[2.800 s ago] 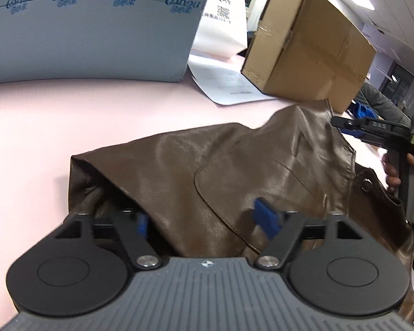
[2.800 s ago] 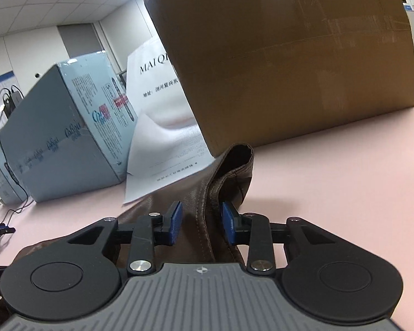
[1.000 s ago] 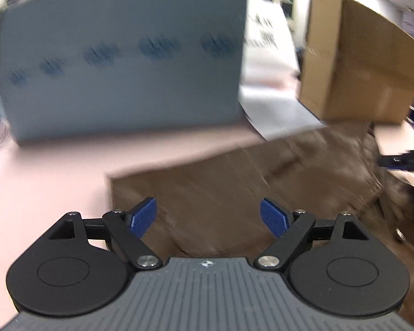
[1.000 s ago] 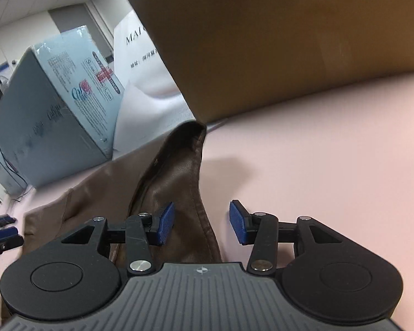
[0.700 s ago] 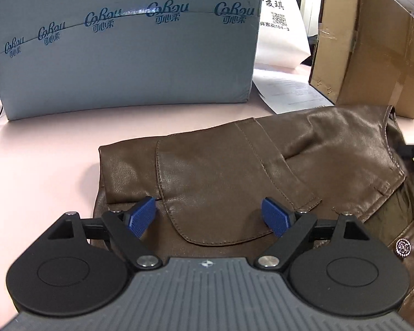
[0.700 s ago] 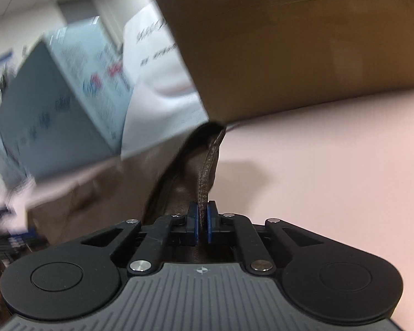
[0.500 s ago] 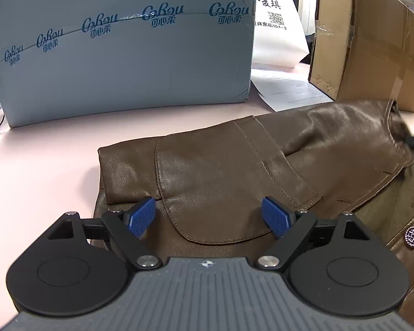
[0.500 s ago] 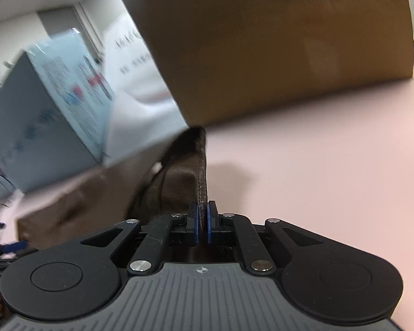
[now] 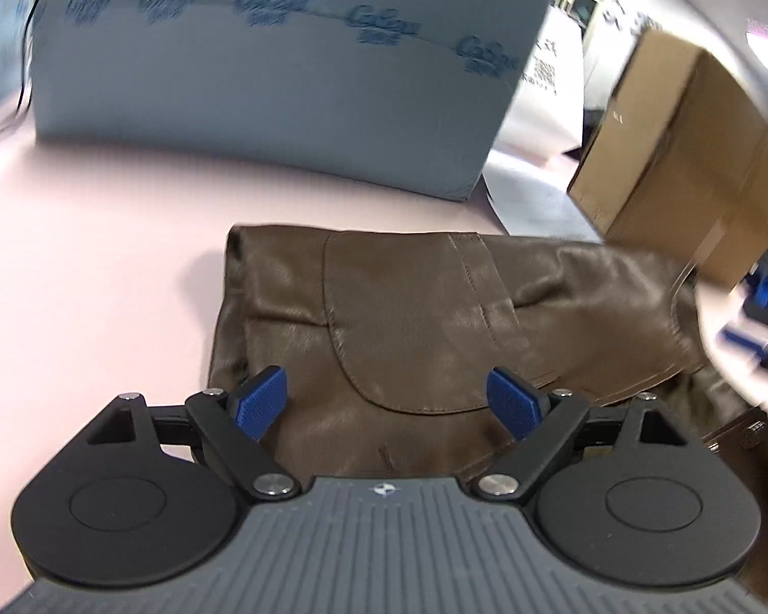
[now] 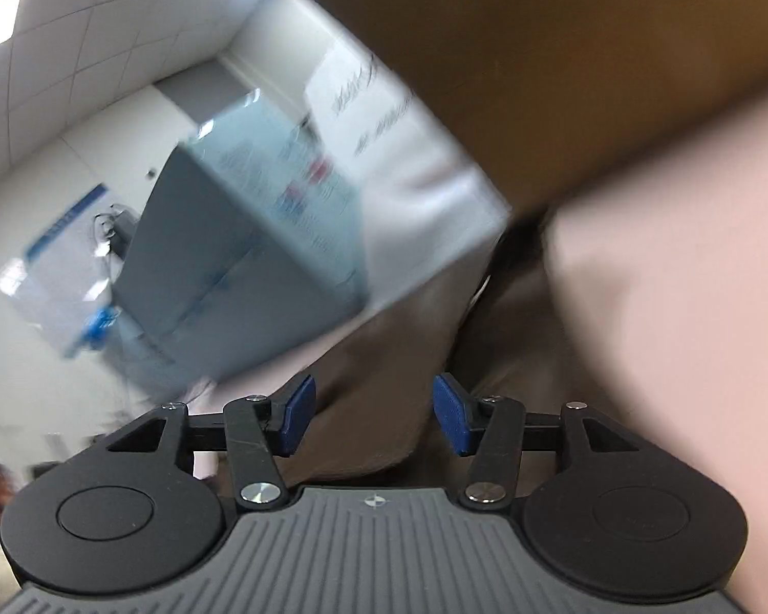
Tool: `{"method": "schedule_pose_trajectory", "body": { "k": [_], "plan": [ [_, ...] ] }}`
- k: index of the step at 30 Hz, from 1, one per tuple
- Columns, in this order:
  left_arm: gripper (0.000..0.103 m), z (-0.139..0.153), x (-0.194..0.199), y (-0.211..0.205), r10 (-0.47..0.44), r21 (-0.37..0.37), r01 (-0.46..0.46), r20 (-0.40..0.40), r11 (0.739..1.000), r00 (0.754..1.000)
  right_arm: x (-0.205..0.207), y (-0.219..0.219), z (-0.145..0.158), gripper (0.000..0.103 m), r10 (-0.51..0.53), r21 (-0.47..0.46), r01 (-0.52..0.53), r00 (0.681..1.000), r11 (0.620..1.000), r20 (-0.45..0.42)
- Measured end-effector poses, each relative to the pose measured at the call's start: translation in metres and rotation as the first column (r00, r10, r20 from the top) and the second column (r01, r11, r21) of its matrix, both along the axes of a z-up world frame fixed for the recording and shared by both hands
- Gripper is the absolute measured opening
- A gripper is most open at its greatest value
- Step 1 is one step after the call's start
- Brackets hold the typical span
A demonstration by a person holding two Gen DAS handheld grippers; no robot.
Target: Fold clothes
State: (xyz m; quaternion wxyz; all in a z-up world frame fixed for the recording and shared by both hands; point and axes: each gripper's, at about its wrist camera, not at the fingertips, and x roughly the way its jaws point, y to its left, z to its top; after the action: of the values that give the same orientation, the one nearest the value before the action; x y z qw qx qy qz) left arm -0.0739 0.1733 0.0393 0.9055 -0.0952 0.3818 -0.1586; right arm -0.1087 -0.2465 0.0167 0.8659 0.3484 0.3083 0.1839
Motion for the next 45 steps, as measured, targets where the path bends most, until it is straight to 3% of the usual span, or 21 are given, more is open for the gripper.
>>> {"method": "schedule_pose_trajectory", "body": {
  "k": [3,5,6,7,8,15,19,21,25,30,31,32,33,34,35,37,43,45],
  "plan": [
    [0.084,-0.001,0.001,0.0,-0.009,-0.003,0.009,-0.014,1.0,1.0,0.011,0.014,-0.008,0.049,-0.023,-0.118,0.017,0.999,0.993,-0.049],
    [0.084,0.0,-0.001,-0.006,-0.029,0.008,0.029,-0.007,1.0,1.0,0.016,0.014,-0.013,0.044,-0.038,-0.117,0.029,0.997,0.993,-0.068],
    [0.084,0.0,-0.002,-0.008,-0.034,0.009,0.034,-0.004,0.999,0.999,0.017,0.014,-0.016,0.031,-0.034,-0.094,0.027,0.997,0.995,-0.071],
    [0.084,0.0,-0.002,-0.008,-0.036,0.008,0.036,-0.002,0.999,0.999,0.018,0.014,-0.018,0.011,-0.025,-0.082,0.019,0.997,0.996,-0.067],
    [0.084,0.001,-0.003,-0.006,-0.026,0.003,0.026,0.003,1.0,1.0,0.019,0.016,-0.018,0.006,-0.016,-0.078,0.011,0.998,0.997,-0.06],
    [0.084,0.009,-0.012,0.008,0.012,-0.076,-0.007,0.066,0.997,0.998,-0.007,0.013,0.005,0.005,-0.019,-0.047,0.023,0.996,0.999,0.084],
    [0.084,0.008,-0.012,0.002,-0.016,-0.055,0.019,0.054,0.998,0.998,-0.023,0.003,0.015,0.005,0.0,-0.001,0.0,0.99,1.0,0.139],
    [0.084,0.005,-0.01,-0.006,-0.026,0.014,0.025,0.029,1.0,0.999,-0.022,0.002,0.014,0.005,-0.015,-0.01,0.016,0.993,1.0,0.121],
    [0.084,0.0,-0.005,-0.012,-0.042,0.076,0.044,-0.027,0.996,0.999,-0.011,0.002,0.002,0.005,-0.037,-0.048,0.039,0.998,0.998,0.041],
    [0.081,-0.001,-0.002,-0.001,-0.043,0.003,0.043,-0.051,0.999,0.998,-0.009,0.004,-0.003,0.005,-0.038,-0.062,0.039,0.999,0.997,0.014],
    [0.07,-0.002,-0.002,0.002,-0.035,-0.017,0.034,-0.057,0.999,0.998,-0.009,0.004,-0.003,0.005,-0.037,-0.064,0.038,0.999,0.997,0.017],
    [0.051,-0.002,-0.002,0.008,-0.001,-0.034,-0.001,-0.065,0.999,0.998,-0.01,0.004,-0.003,0.005,-0.037,-0.066,0.038,0.999,0.997,0.019],
    [0.039,-0.002,-0.002,0.013,0.039,-0.026,-0.041,-0.07,0.999,0.997,-0.009,0.005,-0.003,0.005,-0.037,-0.068,0.038,0.999,0.997,0.021],
    [0.016,-0.003,-0.002,0.018,0.08,-0.018,-0.081,-0.074,0.997,0.994,-0.009,0.007,-0.004,0.005,-0.038,-0.069,0.04,0.999,0.997,0.02],
    [0.004,-0.004,-0.002,0.024,0.103,-0.033,-0.106,-0.083,0.994,0.991,-0.008,0.007,-0.005,0.005,-0.04,-0.07,0.041,0.999,0.997,0.017],
    [0.002,-0.006,-0.002,0.031,0.127,-0.053,-0.132,-0.094,0.99,0.988,-0.005,0.007,-0.007,0.005,-0.042,-0.071,0.043,0.999,0.997,0.012],
    [0.002,0.0,-0.007,0.024,0.12,-0.003,-0.12,0.0,0.993,0.993,-0.005,0.009,-0.006,0.005,-0.042,-0.075,0.043,0.999,0.996,0.023],
    [0.002,0.008,-0.015,0.028,0.102,-0.046,-0.099,0.062,0.994,0.993,-0.007,0.008,-0.004,0.005,-0.04,-0.07,0.042,0.998,0.997,0.04]
  ]
}}
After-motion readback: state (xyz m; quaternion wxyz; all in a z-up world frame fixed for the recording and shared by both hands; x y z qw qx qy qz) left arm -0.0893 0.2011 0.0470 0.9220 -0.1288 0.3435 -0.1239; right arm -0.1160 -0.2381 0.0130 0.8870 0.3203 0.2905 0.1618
